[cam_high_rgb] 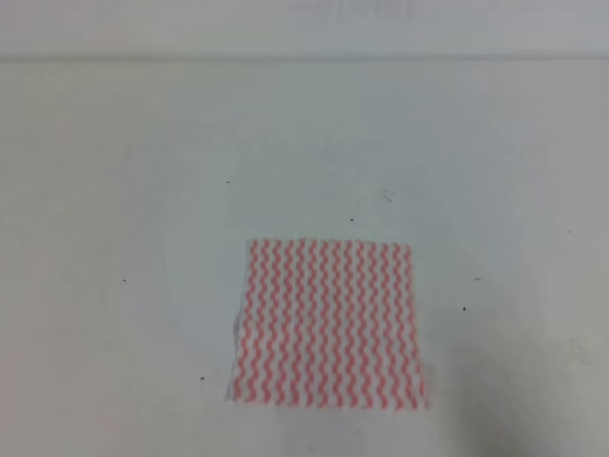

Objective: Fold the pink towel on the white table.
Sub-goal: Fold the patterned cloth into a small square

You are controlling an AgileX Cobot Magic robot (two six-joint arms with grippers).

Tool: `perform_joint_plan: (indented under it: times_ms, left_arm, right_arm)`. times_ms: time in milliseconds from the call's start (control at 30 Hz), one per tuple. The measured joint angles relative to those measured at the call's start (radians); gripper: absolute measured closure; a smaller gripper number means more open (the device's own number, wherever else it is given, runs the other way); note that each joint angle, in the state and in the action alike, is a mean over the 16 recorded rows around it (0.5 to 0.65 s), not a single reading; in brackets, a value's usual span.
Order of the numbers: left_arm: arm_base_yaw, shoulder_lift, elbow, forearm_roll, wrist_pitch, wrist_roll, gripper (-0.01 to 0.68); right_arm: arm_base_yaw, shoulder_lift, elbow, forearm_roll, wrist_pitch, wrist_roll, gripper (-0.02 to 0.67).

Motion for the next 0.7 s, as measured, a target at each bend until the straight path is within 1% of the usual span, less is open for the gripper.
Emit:
perform_joint_plan:
  times_ms: [200, 467, 567, 700]
  left_arm:
    - [0.0, 0.23, -0.15, 0.026, 0.15, 0.041, 0.675]
    - [-0.007, 0.567, -0.326, 0.064, 0.377, 0.148, 0.675]
    - [-0.026, 0.657, -0.364, 0.069, 0.41, 0.192, 0.675]
    - [-0.081, 0.736, -0.394, 0.064, 0.395, 0.242, 0.675]
  right_arm:
    - [0.0, 0.136, -0.131, -0.083, 0.151, 0.0, 0.667]
    - [0.0, 0.398, -0.323, -0.206, 0.414, 0.001, 0.667]
    - [0.0, 0.497, -0.382, -0.23, 0.496, -0.002, 0.667]
    - [0.017, 0.625, -0.444, -0.222, 0.569, -0.02, 0.667]
